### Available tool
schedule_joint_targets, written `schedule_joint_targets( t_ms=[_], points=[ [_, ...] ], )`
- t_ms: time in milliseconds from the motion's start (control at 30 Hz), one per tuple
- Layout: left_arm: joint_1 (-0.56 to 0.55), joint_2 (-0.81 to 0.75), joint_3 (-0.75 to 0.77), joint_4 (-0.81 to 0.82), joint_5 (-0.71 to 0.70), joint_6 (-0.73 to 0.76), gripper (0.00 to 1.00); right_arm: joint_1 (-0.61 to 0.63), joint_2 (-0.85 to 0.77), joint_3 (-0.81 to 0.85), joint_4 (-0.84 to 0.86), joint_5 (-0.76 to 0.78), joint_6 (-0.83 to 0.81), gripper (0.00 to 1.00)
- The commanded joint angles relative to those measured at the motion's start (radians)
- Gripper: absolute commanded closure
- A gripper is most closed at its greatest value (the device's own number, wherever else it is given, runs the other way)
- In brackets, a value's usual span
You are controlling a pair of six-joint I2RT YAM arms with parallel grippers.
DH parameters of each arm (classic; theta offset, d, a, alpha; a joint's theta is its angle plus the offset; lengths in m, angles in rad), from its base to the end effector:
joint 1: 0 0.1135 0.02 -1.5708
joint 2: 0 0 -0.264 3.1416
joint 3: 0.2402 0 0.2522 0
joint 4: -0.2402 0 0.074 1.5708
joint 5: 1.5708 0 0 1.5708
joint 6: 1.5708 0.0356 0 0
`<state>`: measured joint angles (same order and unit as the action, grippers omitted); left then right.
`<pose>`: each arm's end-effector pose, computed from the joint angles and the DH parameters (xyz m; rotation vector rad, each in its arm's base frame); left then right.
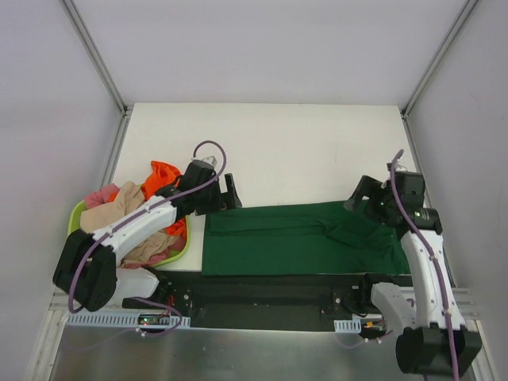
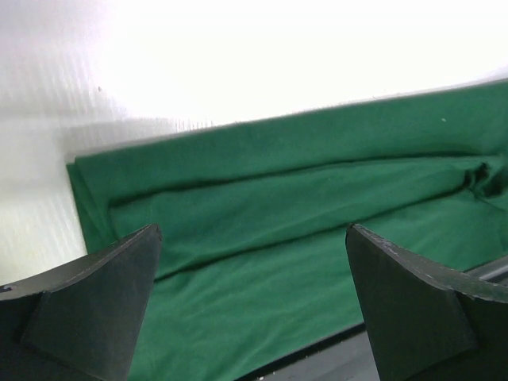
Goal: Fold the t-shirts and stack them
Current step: Fold the other side of the tshirt into a rectangle
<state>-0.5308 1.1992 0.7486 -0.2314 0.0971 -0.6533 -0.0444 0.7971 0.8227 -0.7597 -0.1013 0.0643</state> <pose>0.2188 -0.1324 0.2378 -0.0898 2.3554 -0.7212 0.1601 -0.0035 0.2953 0.0733 2.3024 0.1269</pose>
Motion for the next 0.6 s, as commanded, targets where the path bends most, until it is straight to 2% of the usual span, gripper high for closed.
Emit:
schedule_joint_targets(
  t_ms=[0,200,300,433,567],
  points=[
    [-0.009,0.147,0.104,-0.013,0.027,0.037,0.01,0.018,0.187,-0.034,0.206,-0.262,-0.05,0.04],
    [-0.009,0.241,0.103,-0.011,0.041,0.032,0.01,0.08,0.427,-0.024,0.264,-0.255,-0.035,0.04],
    [-0.009,0.255,0.072,-0.011,0.046,0.017,0.01,0.107,0.494,-0.039,0.278,-0.245,-0.031,0.04],
    [-0.009,0.258,0.035,-0.011,0.044,0.003,0.01,0.126,0.516,-0.092,0.272,-0.251,-0.024,0.04],
    [-0.008,0.235,-0.001,-0.011,0.038,-0.003,0.01,0.149,0.461,-0.169,0.223,-0.275,-0.018,0.04]
  ],
)
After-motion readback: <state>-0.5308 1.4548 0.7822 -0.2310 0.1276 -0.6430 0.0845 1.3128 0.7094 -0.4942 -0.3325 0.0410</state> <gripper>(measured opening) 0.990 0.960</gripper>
